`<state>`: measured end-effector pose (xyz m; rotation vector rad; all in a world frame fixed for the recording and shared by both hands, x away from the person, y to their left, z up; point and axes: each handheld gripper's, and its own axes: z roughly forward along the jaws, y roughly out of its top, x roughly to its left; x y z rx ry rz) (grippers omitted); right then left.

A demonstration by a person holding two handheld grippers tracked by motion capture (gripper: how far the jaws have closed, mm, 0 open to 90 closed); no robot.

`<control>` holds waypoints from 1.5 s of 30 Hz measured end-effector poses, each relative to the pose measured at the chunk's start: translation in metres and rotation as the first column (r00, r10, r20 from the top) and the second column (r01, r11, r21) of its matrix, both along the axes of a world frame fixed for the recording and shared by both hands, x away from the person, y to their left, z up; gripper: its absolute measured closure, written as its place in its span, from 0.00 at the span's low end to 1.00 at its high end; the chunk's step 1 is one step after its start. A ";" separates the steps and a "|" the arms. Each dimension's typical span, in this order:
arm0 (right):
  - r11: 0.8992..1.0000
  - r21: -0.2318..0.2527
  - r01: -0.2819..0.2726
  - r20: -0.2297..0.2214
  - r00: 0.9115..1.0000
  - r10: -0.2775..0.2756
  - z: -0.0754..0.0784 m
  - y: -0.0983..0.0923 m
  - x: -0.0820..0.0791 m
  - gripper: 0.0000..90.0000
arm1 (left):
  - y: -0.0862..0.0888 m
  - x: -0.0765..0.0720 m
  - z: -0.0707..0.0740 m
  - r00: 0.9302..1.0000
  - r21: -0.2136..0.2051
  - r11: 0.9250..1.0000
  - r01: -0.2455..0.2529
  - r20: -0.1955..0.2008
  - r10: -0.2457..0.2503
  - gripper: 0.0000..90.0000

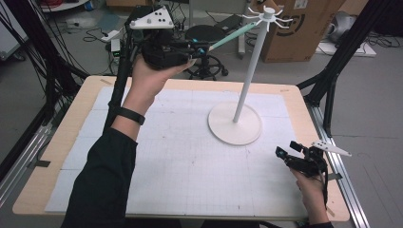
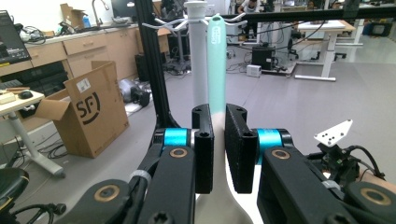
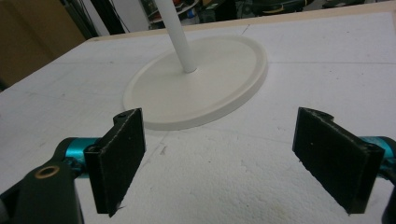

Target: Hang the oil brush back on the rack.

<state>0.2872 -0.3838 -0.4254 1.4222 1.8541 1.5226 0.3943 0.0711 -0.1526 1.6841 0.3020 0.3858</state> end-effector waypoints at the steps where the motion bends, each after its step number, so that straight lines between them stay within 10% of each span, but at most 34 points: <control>1: 1.000 0.000 0.000 0.000 1.000 0.000 0.000 0.000 0.000 0.18 | 0.000 0.000 0.000 1.000 -0.001 1.000 -0.002 -0.001 0.002 0.91; 24: 1.000 0.001 -0.001 0.000 1.000 0.001 0.000 -0.001 0.000 0.18 | -0.018 0.015 -0.015 0.996 0.058 0.995 -0.085 -0.031 0.087 0.90; 27: 1.000 -0.001 -0.002 -0.001 1.000 0.002 0.000 -0.001 -0.001 0.18 | -0.017 0.015 -0.020 0.993 0.075 0.991 -0.112 -0.016 0.113 0.77; 33: 1.000 -0.004 -0.003 0.001 1.000 0.003 -0.001 -0.002 0.000 0.18 | 0.011 0.013 -0.044 0.990 0.060 0.990 -0.129 -0.046 0.132 0.48; 45: 1.000 -0.023 -0.005 -0.013 1.000 0.005 -0.003 0.001 0.002 0.18 | 0.109 -0.019 -0.127 0.974 0.116 0.974 -0.196 -0.089 0.206 0.29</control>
